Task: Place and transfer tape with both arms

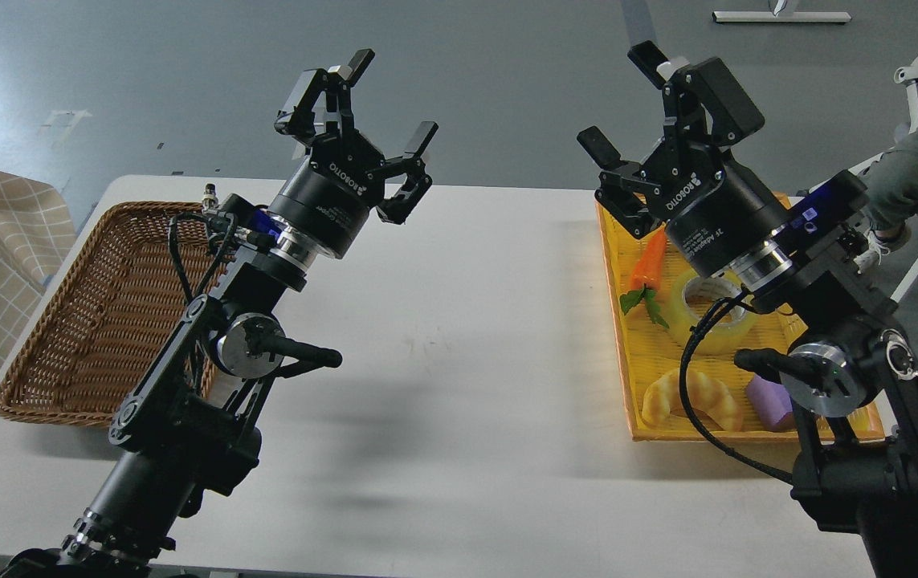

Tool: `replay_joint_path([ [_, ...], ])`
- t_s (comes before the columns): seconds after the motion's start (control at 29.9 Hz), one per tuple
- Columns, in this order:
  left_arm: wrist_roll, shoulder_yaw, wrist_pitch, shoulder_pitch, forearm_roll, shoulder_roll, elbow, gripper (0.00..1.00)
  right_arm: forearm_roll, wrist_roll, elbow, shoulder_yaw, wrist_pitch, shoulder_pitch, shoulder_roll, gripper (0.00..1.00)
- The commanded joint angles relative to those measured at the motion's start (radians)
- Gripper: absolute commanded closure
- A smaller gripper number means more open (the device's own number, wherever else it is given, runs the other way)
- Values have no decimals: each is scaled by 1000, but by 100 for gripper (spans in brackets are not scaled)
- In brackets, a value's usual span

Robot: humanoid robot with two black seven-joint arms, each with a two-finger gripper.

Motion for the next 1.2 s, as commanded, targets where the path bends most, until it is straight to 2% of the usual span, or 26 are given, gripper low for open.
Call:
replay_joint_path([
  [0.0, 0, 3, 1, 2, 19, 0, -3, 2, 0, 0, -2, -8, 0, 0, 0, 0],
  [1.17, -3, -2, 4, 21, 76, 0, -3, 2, 0, 2, -1, 3, 0, 0, 0, 0],
])
